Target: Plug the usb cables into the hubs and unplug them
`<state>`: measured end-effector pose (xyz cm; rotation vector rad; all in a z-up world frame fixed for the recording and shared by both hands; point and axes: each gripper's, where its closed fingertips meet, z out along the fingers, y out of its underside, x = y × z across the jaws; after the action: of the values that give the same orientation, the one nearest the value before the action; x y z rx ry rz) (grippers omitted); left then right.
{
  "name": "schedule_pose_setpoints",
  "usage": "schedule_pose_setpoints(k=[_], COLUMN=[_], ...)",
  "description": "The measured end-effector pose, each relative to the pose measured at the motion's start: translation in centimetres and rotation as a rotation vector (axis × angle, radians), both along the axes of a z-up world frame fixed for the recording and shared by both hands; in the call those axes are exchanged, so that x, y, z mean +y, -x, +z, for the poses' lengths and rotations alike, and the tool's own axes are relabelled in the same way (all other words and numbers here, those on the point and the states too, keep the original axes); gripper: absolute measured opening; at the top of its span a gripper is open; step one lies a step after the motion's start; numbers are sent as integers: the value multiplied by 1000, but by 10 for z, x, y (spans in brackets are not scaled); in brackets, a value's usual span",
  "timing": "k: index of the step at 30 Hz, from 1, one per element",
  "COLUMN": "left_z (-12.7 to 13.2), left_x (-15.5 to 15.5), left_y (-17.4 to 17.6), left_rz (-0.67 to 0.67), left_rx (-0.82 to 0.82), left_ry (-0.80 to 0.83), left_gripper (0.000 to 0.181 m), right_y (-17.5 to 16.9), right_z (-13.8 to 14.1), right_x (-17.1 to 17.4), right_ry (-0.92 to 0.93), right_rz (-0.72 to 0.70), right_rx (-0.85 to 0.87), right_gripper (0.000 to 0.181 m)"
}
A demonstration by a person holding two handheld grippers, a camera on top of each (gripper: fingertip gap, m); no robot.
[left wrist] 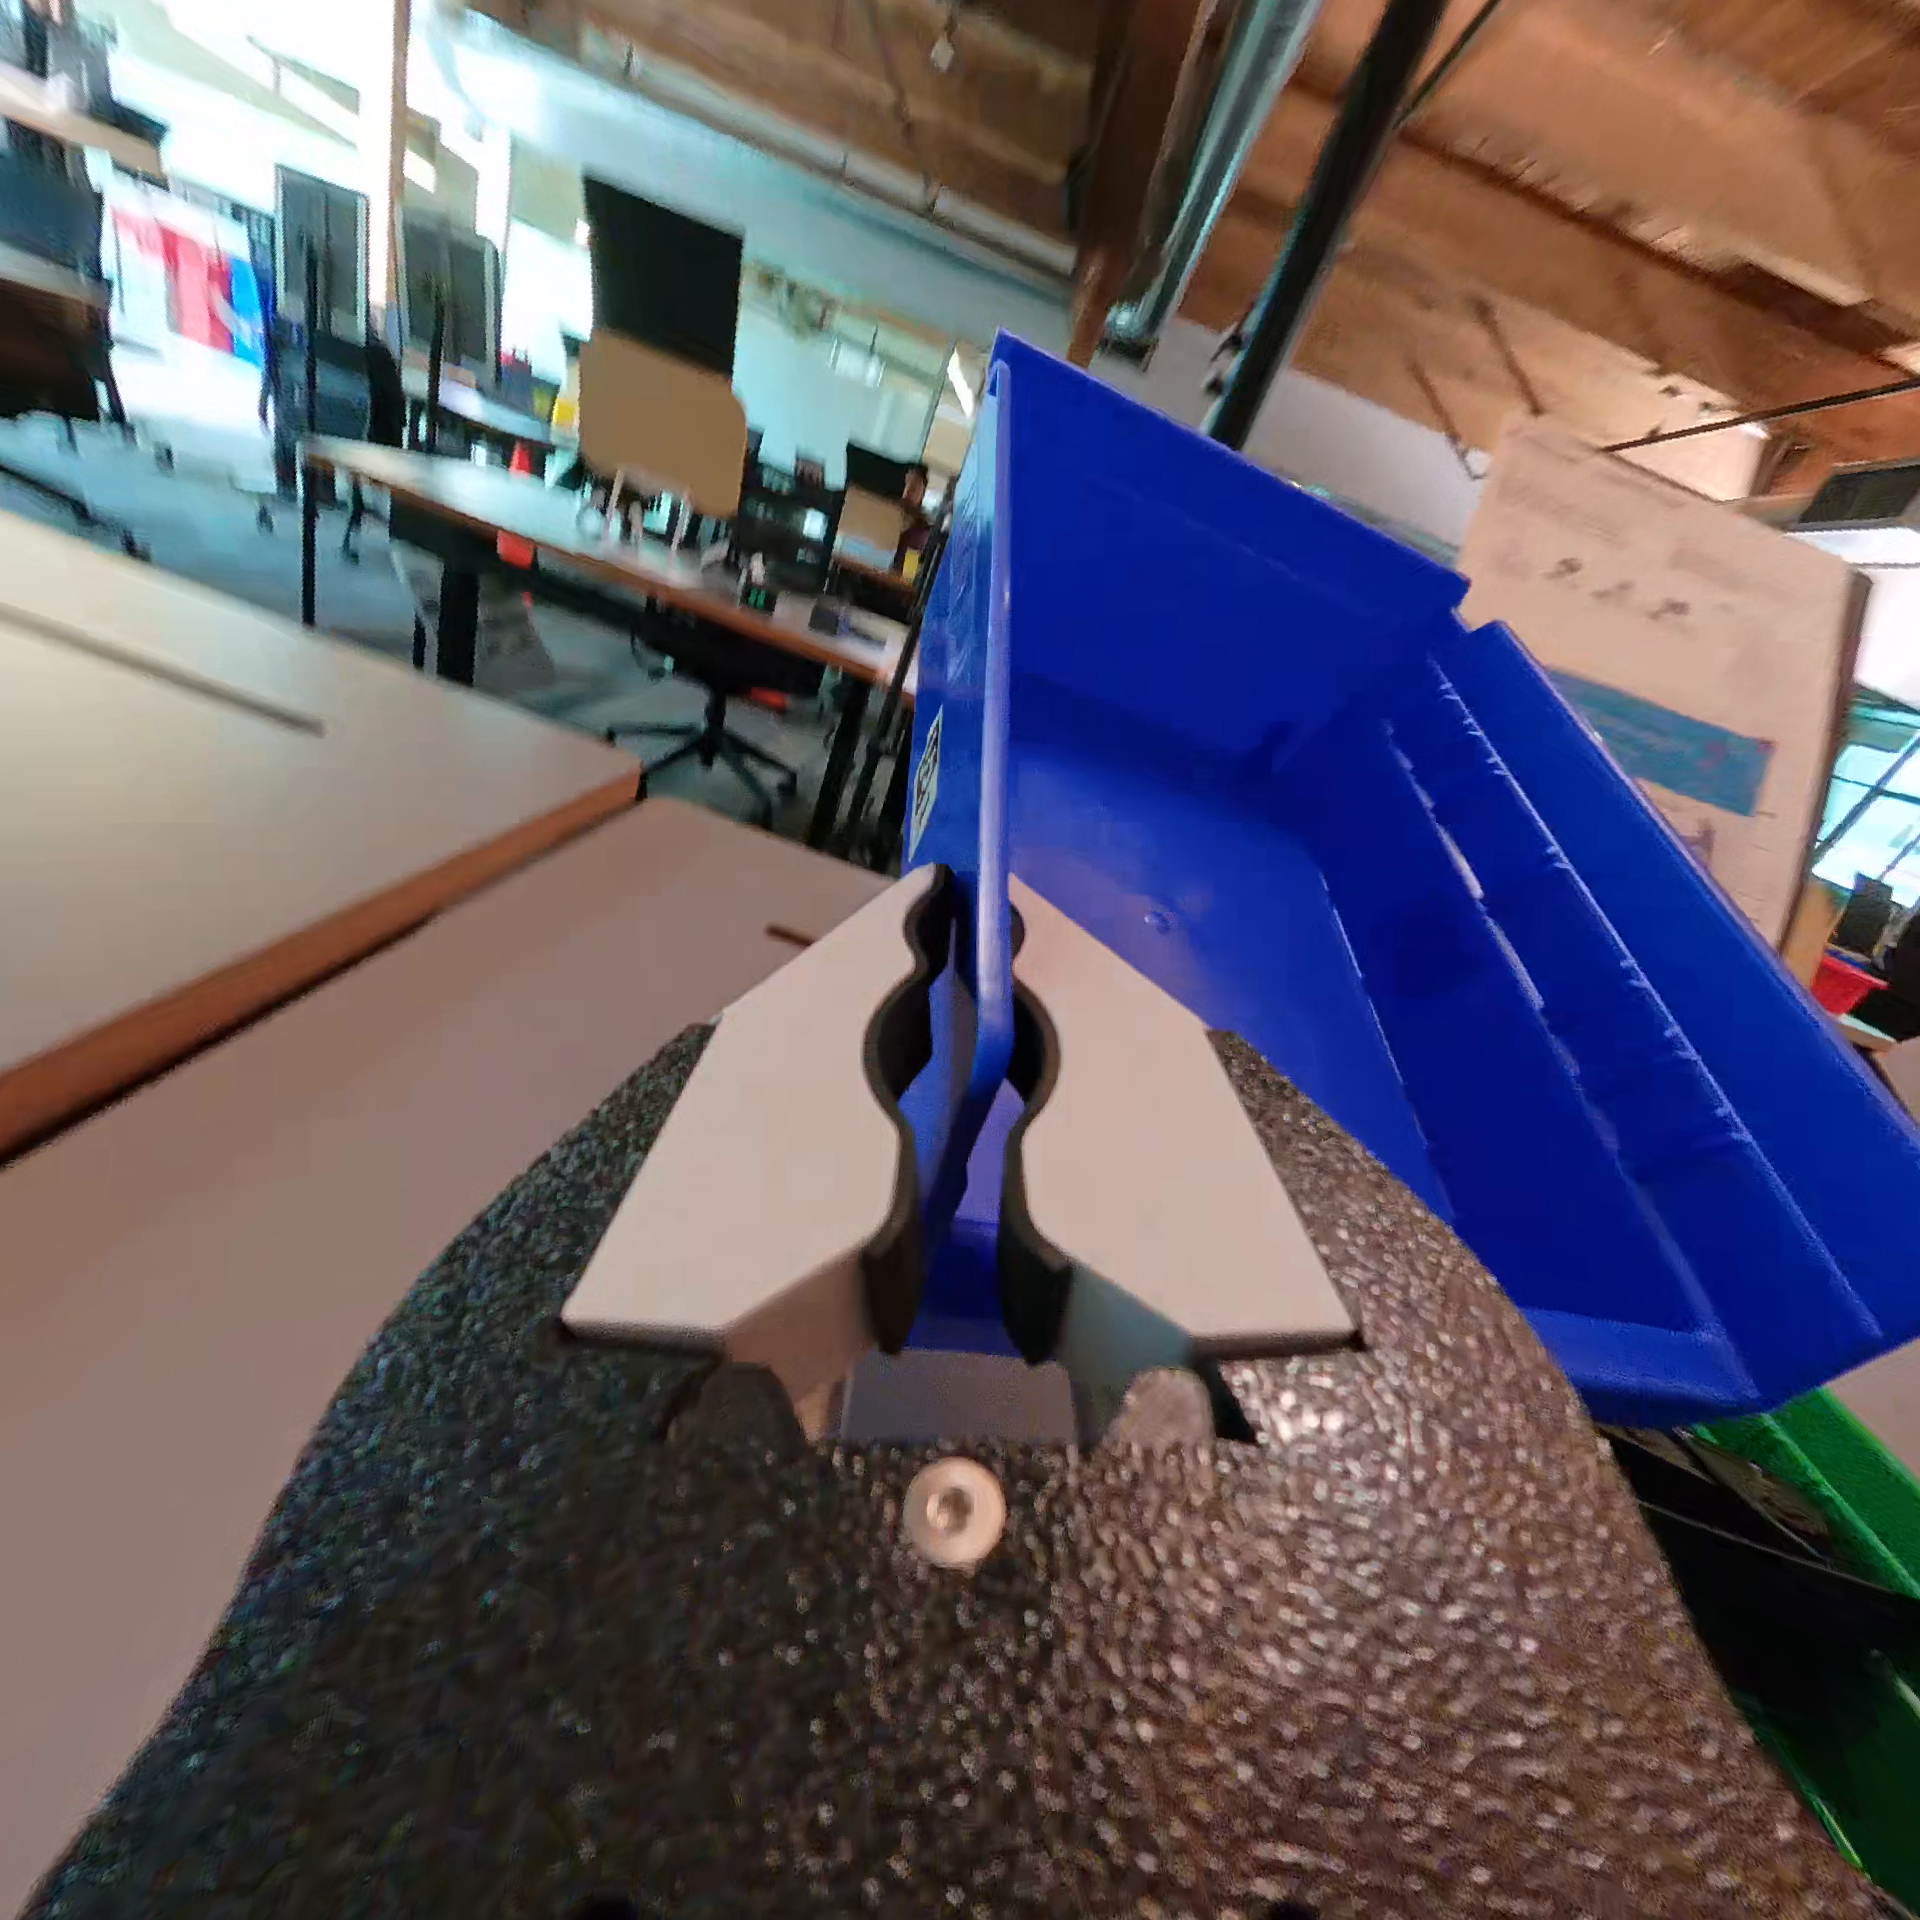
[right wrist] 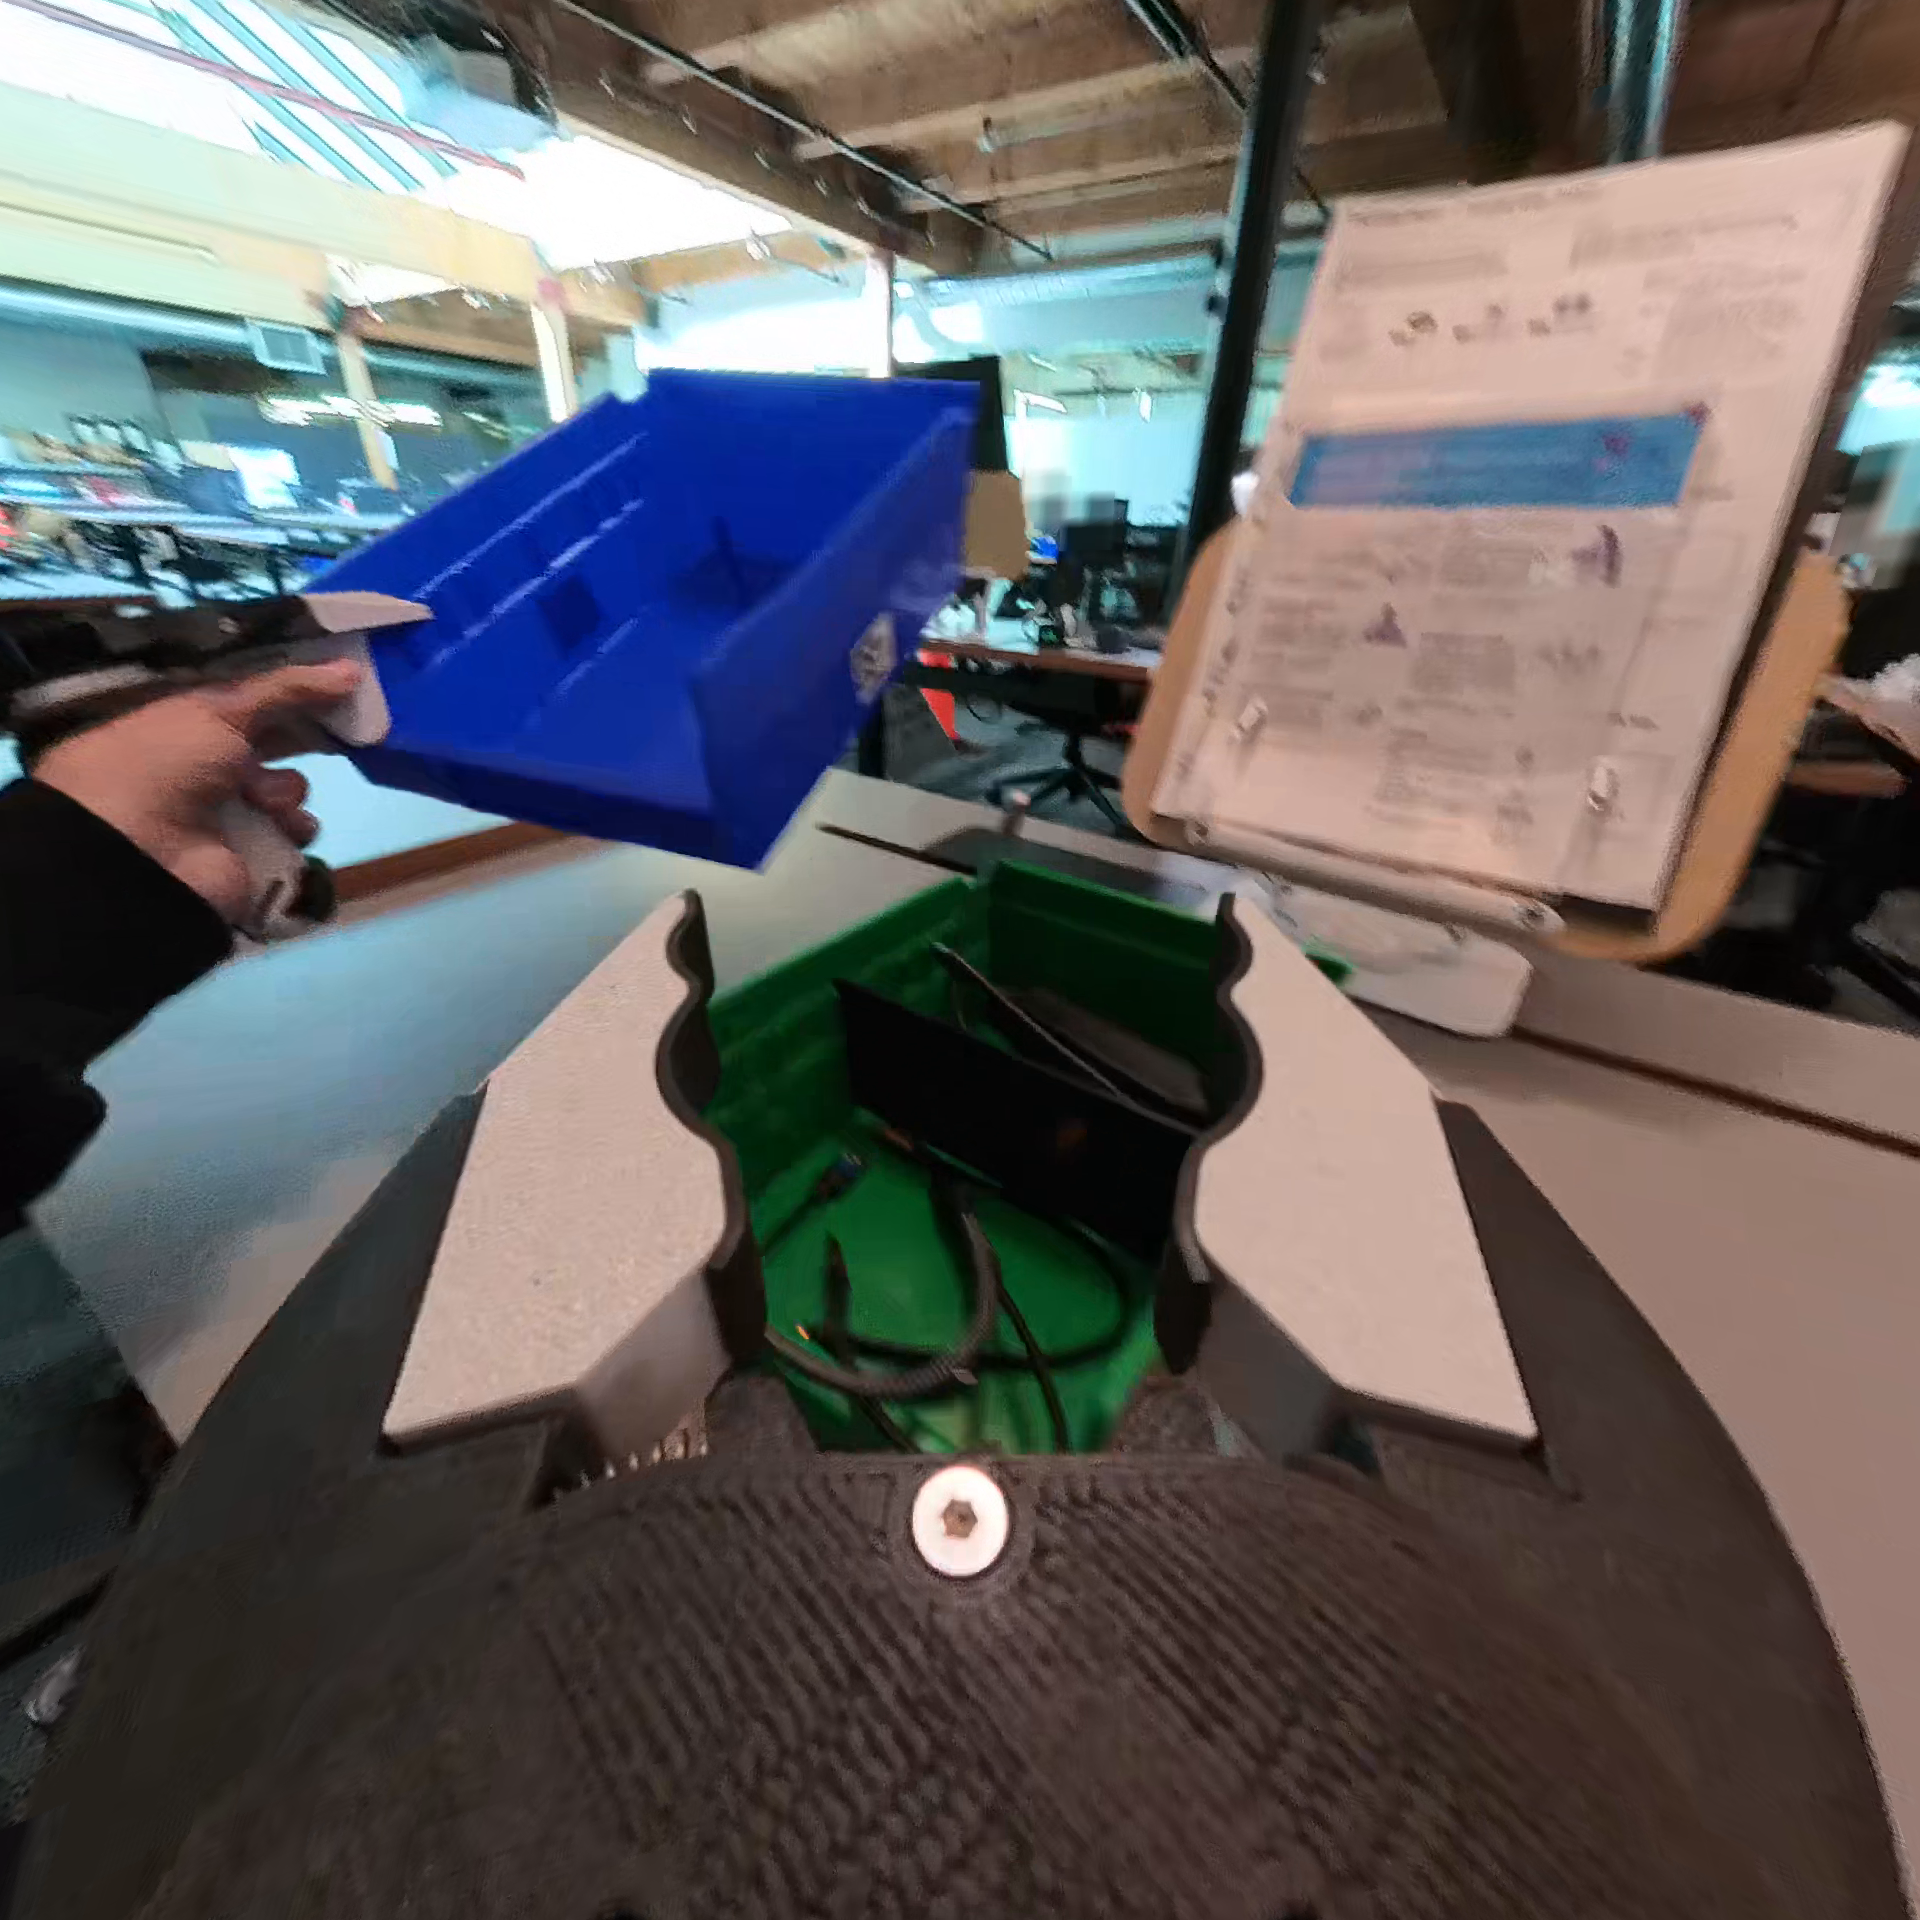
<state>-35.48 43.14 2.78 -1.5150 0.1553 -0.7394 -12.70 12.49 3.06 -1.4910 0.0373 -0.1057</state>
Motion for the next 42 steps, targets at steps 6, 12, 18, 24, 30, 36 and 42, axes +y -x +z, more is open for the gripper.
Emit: schedule_pose_setpoints(k=[6, 12, 18, 24, 30, 36, 42], left_z=[46, 56, 64, 39, 15, -48, -110], left_x=[-108, -205, -273, -318, -294, -202, -180], left_y=[-48, -92, -139, -185, -180, -129, -133], left_rz=[-54, -79, -142, -413, -446, -346, -435], left_rx=[58, 161, 196, 242, 327, 434, 460], left_ry=[-214, -490, -644, -593, -474, -140, 50], left_gripper=[2, 2, 19, 45, 54, 71, 75], right_y=[32, -31, -84, -153, -264, -386, -470], right_z=[5, -26, -28, -2, 12, -33, -104], right_x=[56, 42, 17, -24, -95, -170, -163], right_ry=[-13, -46, -167, -275, -376, -261, -15], right_rz=[60, -98, -52, -90, -332, -661, -756], right_rx=[55, 254, 573, 577, 538, 498, 616], right_gripper=[95, 18, 4, 6, 6, 6, 8])
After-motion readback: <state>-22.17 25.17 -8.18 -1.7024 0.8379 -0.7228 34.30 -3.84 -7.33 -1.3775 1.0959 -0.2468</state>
